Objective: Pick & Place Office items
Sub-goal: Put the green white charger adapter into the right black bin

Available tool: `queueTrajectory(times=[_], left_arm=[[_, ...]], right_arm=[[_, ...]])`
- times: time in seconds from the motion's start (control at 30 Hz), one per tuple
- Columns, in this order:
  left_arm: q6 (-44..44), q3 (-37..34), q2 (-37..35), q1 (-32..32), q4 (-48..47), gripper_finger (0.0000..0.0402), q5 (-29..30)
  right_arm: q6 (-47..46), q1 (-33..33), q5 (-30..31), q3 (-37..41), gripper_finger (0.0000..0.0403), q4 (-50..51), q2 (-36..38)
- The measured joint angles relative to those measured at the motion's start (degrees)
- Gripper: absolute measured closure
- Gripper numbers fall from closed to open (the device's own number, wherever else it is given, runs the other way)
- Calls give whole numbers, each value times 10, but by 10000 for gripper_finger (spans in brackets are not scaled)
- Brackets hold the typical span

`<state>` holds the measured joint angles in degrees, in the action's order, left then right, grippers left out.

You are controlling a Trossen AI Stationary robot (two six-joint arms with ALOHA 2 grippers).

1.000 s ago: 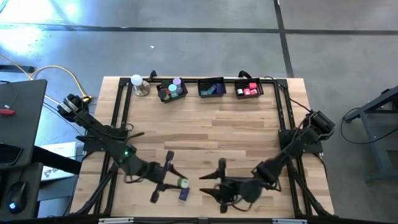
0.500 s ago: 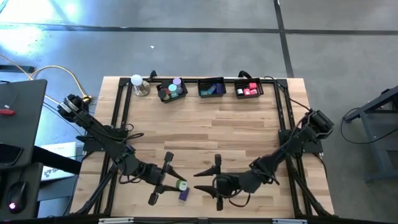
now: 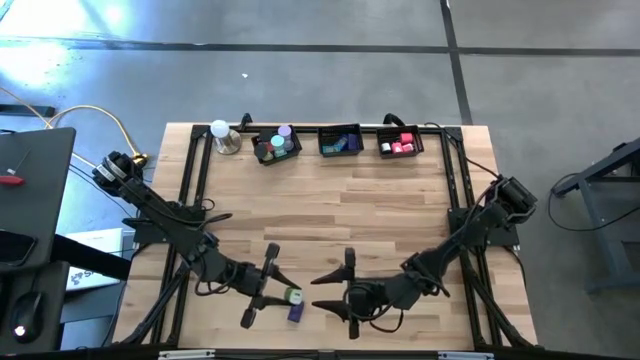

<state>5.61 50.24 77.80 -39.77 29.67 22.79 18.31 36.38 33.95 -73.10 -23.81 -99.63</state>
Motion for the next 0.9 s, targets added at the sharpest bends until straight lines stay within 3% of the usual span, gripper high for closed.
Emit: queueTrajectory(times=[0.23, 0.4, 0.9], left_arm=[[0, 0, 0, 0, 0, 272, 0], [0, 0, 0, 5, 2, 272, 0], [-15, 0, 0, 34, 4, 272, -1]], right_arm=[[-31, -3, 1, 0, 115, 2, 0], [-35, -10, -1, 0, 86, -5, 0], [-42, -66, -135, 0, 111, -27, 0]])
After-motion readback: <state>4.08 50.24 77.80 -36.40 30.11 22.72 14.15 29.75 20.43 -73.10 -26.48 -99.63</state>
